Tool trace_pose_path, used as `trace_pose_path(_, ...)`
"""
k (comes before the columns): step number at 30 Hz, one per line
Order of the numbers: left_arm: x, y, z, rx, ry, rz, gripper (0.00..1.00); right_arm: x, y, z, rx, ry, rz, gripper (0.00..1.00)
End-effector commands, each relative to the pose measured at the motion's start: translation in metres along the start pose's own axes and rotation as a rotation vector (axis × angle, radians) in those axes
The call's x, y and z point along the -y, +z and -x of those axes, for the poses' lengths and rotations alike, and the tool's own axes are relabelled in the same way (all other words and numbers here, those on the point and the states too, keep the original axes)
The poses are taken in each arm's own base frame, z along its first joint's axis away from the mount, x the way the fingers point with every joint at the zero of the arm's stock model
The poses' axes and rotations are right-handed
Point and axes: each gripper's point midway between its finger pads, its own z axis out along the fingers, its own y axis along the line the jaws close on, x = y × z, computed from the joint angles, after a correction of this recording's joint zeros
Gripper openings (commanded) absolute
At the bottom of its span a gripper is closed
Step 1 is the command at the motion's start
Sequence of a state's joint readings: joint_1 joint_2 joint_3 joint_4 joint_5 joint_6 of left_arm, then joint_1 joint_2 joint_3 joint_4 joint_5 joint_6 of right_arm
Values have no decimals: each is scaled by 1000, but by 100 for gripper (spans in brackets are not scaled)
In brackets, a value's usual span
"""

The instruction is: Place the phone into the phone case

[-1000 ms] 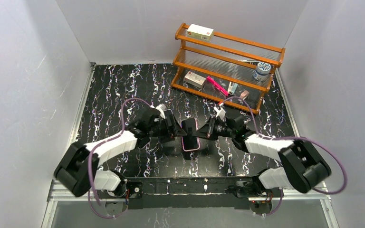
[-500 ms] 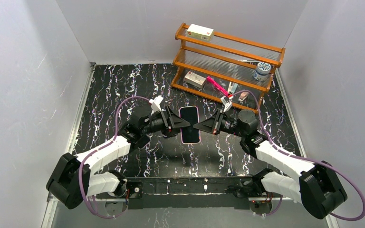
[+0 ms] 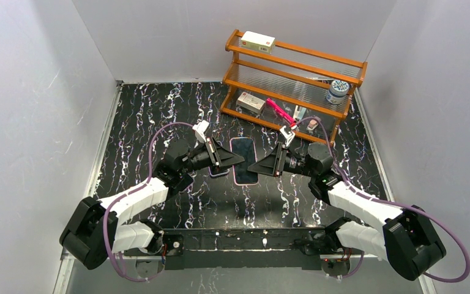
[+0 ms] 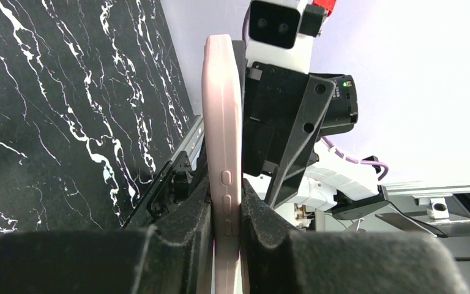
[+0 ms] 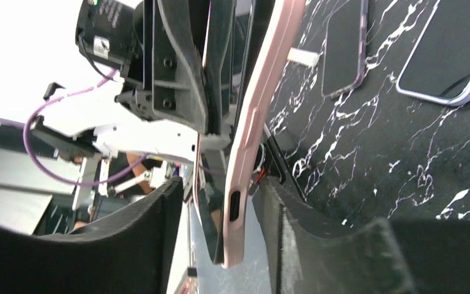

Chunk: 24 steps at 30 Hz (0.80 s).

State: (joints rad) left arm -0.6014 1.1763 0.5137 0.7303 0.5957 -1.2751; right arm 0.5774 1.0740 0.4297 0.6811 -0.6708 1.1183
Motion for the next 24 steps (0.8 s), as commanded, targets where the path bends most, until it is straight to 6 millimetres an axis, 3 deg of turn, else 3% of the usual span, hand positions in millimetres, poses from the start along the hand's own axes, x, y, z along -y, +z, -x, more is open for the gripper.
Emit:
trace_pose_path(1, 35, -3, 5, 22, 116, -118, 0, -11, -10, -23, -97, -50, 90, 59)
trace_pose_path(6, 29, -2, 5, 19, 153, -109, 0, -9, -15, -34, -122, -14, 110, 50)
trace_pose_path(10, 16, 0, 4, 17, 171, -84, 0, -9, -14, -32, -110, 17, 102, 13)
trace_pose_path(12, 9, 1, 2, 12, 200, -69, 0, -5, -14, -30, -94, 51, 75, 2)
trace_pose_path(16, -17, 1, -4, -32, 252, 17, 0, -5, -15, -27, -61, 120, 61, 1)
trace_pose_path(18, -19, 1, -8, -54, 252, 19, 0, -9, -15, -26, -57, 113, 70, 1)
trace_pose_path(19, -17, 0, -9, -62, 258, 12, 0, -12, -16, -25, -57, 91, 73, 5)
trace_pose_path(22, -7, -3, -14, -90, 281, -22, 0, -8, -17, -18, -25, 11, 18, 41)
trace_pose_path(24, 0, -6, -17, -112, 302, -48, 0, -10, -18, -14, -3, -32, -1, 60)
